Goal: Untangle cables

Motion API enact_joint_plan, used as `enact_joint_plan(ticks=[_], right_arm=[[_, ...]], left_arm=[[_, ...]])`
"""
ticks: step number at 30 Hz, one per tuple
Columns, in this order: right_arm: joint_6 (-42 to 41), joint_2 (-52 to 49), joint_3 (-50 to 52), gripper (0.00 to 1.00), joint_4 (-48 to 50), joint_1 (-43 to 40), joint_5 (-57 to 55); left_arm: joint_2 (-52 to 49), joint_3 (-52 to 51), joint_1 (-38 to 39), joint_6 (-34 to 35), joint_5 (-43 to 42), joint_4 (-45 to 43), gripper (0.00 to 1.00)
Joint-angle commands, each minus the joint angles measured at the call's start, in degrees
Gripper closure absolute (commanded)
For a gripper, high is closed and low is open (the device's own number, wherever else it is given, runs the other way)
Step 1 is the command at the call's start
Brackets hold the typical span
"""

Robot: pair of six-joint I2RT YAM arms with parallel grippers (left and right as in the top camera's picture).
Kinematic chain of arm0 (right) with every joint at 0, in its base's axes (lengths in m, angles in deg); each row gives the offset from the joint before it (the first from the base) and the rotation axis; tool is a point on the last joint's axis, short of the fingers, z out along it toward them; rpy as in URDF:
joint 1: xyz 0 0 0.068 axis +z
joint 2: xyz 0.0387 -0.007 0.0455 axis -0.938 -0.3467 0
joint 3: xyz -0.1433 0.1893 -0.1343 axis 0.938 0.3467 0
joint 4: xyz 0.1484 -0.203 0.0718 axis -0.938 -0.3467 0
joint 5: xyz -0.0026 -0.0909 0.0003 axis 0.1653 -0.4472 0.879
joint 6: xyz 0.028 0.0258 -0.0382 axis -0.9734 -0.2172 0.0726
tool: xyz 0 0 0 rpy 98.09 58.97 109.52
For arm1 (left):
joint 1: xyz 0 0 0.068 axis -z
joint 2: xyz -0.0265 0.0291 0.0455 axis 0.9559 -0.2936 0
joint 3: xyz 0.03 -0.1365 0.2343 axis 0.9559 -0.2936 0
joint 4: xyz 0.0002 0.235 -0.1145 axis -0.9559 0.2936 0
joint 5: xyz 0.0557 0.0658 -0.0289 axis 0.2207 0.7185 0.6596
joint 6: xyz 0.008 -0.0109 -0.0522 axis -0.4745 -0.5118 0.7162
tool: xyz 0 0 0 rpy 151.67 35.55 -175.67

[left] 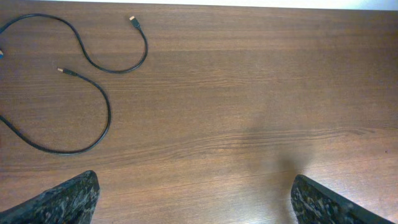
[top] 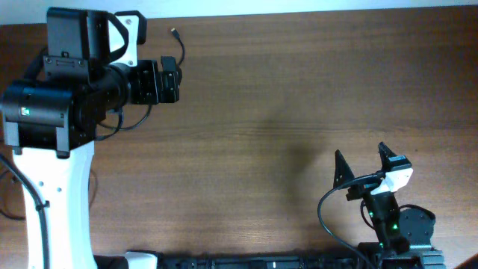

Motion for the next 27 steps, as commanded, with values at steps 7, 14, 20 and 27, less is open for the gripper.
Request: enact_joint_plan(ticks=[7, 14, 20, 27], right_arm=[[3.0, 0.7, 9.7, 0.01, 10.9, 2.1, -5.2], [5.8, 0.7, 9.7, 0.01, 8.1, 0.6, -5.2], [6.8, 0.7, 9.7, 0.01, 8.2, 0.6, -5.8], [6.8, 0.7, 9.7, 0.02, 8.2, 0.6, -5.8]], left_arm=[[0.0, 0.4, -0.2, -0.7, 0.4, -0.1, 0.01], [0.0, 0.4, -0.2, -0.7, 0.4, -0.1, 0.01], [0.0, 0.4, -0.2, -0.7, 0.4, -0.1, 0.01], [0.0, 0.4, -0.2, -0.7, 0.4, -0.1, 0.01]])
